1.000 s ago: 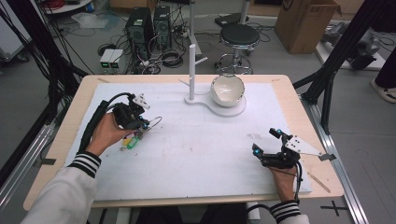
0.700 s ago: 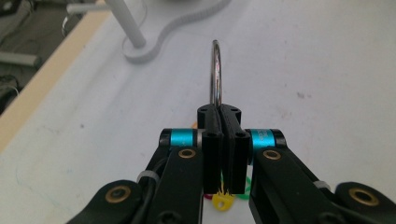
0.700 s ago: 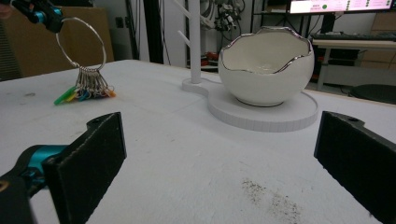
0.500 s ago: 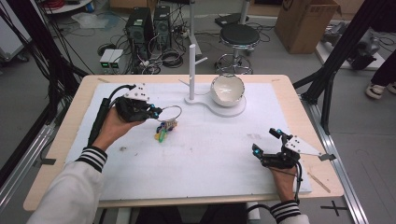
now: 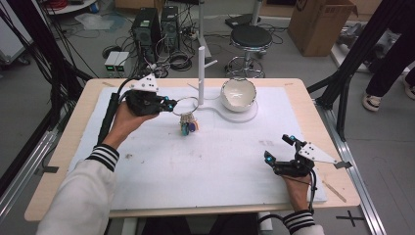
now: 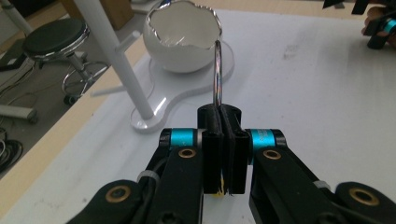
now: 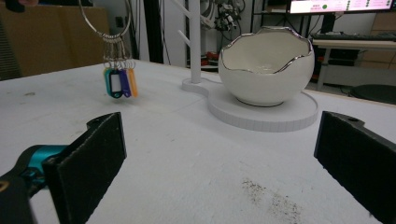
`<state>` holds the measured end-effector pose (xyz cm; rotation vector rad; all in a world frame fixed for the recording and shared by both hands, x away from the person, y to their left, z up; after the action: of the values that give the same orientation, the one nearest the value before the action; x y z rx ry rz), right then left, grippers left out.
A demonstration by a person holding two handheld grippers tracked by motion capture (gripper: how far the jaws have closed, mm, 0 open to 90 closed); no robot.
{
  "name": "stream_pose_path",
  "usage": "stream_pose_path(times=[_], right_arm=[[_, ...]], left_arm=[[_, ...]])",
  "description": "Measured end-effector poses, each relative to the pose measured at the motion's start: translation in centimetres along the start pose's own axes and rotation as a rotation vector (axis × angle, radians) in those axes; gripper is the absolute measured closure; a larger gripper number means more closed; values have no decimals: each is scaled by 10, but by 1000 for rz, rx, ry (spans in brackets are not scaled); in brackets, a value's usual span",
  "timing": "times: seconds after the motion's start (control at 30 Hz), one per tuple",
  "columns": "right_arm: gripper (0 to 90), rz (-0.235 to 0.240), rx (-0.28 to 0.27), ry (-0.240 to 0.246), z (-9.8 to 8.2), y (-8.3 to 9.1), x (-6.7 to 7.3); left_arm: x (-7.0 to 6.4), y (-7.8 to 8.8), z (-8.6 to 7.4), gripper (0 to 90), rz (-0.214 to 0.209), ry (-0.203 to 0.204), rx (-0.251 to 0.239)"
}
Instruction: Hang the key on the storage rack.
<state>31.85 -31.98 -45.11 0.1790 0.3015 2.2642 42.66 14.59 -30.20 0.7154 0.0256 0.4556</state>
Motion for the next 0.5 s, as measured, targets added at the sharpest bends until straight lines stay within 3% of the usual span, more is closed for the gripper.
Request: stream_pose_path(times=[0.17,0.5], right_arm=[[17,2,-1,1,0,0,0],[17,2,-1,1,0,0,0]], left_arm=[[3,-8,15,875,-6,-22,-30],[19,-20,27,875,23,8,-88]])
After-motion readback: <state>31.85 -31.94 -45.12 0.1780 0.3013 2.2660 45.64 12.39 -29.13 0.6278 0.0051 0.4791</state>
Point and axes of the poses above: each handheld gripper's, and its own axes: y roughly backward along the jaws, z roughly out of its top, x roughly to its left, the point moved 1 cm from there along -y, roughly forward along the jaws, and after that the axes turned 10 degrees about x, right-handed, at the moved point
